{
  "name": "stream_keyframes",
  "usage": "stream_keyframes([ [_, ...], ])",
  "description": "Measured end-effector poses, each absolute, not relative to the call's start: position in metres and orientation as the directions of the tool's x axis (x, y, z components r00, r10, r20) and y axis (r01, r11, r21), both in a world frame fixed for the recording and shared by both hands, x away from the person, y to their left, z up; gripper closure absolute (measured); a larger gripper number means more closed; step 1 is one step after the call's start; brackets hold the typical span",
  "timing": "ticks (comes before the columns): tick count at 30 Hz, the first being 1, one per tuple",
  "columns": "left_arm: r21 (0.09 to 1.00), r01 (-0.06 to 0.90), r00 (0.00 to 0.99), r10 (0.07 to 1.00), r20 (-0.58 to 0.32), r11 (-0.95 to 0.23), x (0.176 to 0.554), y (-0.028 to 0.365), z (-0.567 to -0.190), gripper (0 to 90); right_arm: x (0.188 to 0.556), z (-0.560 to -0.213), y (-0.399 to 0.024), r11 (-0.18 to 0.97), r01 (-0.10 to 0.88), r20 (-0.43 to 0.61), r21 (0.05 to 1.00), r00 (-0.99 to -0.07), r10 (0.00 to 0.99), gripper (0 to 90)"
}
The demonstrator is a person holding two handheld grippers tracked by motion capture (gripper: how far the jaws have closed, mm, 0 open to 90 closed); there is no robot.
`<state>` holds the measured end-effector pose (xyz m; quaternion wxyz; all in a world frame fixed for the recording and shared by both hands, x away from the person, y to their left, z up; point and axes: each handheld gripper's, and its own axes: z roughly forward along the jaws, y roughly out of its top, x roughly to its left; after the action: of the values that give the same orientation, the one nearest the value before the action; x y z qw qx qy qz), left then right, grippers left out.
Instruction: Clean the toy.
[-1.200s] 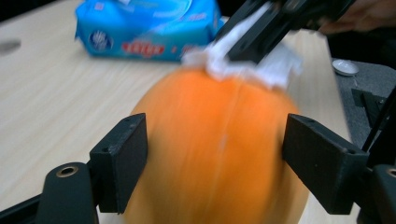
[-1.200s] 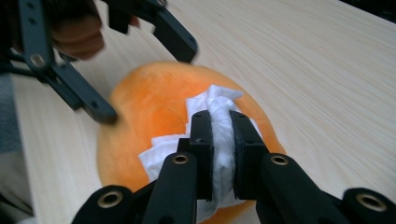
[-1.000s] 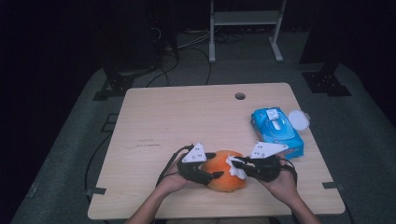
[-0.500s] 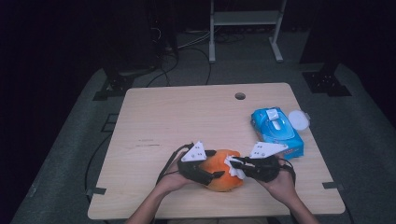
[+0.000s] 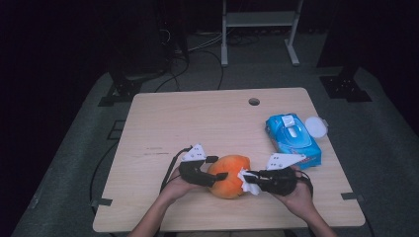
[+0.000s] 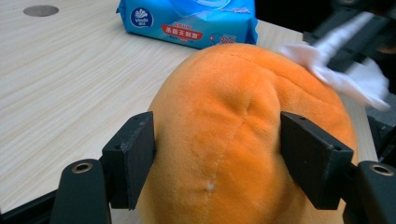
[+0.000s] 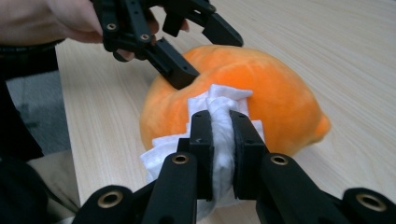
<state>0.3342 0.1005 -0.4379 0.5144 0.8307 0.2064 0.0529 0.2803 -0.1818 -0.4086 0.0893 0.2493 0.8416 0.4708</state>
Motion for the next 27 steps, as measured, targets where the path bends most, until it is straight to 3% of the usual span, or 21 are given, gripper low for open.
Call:
stream_keyframes([
  [3, 0.876, 0.294, 0.91, 0.392, -0.134, -0.383, 0.334, 0.1, -0.438, 28.9, 0.281, -0.408, -0.181, 0.441, 0.324, 0.062, 0.837, -0.856, 0.513, 80.2],
  [12, 0.88, 0.281, 0.916, 0.38, -0.127, -0.382, 0.332, 0.097, -0.441, 29.3, 0.308, -0.422, -0.202, 0.366, 0.431, 0.133, 0.825, -0.777, 0.615, 80.0],
  [19, 0.883, 0.293, 0.908, 0.395, -0.137, -0.367, 0.332, 0.096, -0.442, 28.8, 0.294, -0.412, -0.192, 0.355, 0.398, 0.148, 0.846, -0.815, 0.56, 80.1],
  [22, 0.881, 0.292, 0.907, 0.4, -0.131, -0.373, 0.331, 0.096, -0.441, 28.8, 0.289, -0.408, -0.182, 0.398, 0.354, 0.091, 0.847, -0.832, 0.547, 80.0],
  [27, 0.882, 0.288, 0.909, 0.395, -0.13, -0.372, 0.331, 0.094, -0.441, 28.8, 0.3, -0.416, -0.194, 0.372, 0.4, 0.127, 0.837, -0.805, 0.579, 80.0],
])
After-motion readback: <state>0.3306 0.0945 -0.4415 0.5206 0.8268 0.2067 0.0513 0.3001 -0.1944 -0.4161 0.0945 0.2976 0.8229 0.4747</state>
